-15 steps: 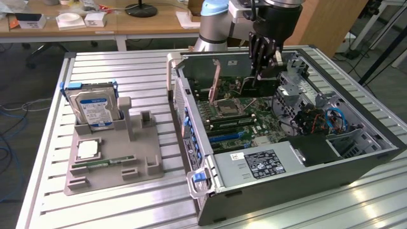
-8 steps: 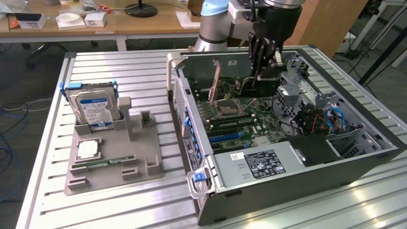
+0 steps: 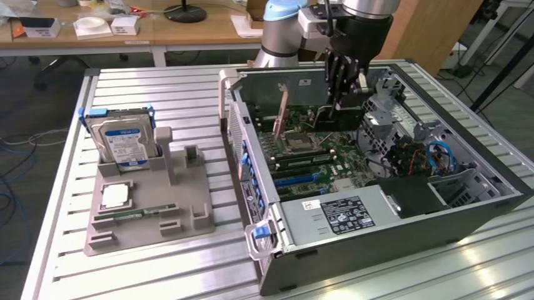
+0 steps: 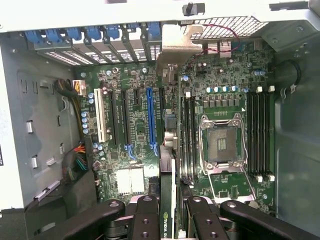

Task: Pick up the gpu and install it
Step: 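Insert the gpu into the slot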

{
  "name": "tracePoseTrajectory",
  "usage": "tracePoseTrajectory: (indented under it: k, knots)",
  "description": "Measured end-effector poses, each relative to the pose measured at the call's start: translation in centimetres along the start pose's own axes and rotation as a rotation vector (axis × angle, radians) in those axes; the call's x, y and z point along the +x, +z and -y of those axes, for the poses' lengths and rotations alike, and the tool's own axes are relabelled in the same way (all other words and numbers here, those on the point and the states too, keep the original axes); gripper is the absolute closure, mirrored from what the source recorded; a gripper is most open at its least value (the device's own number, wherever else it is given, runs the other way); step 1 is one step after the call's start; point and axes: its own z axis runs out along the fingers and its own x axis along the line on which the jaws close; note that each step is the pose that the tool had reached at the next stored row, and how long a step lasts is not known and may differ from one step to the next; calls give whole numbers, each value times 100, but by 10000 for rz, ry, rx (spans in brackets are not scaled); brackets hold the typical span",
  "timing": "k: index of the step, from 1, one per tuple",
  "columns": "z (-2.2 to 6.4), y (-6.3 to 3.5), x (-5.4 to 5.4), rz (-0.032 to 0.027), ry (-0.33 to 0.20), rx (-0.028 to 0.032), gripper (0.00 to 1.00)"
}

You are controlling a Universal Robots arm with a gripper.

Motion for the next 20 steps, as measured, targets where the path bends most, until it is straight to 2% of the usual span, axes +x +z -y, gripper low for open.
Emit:
tracePoseTrajectory:
  k: [20]
  knots:
    - [-2, 52, 0, 0, 0, 1, 74]
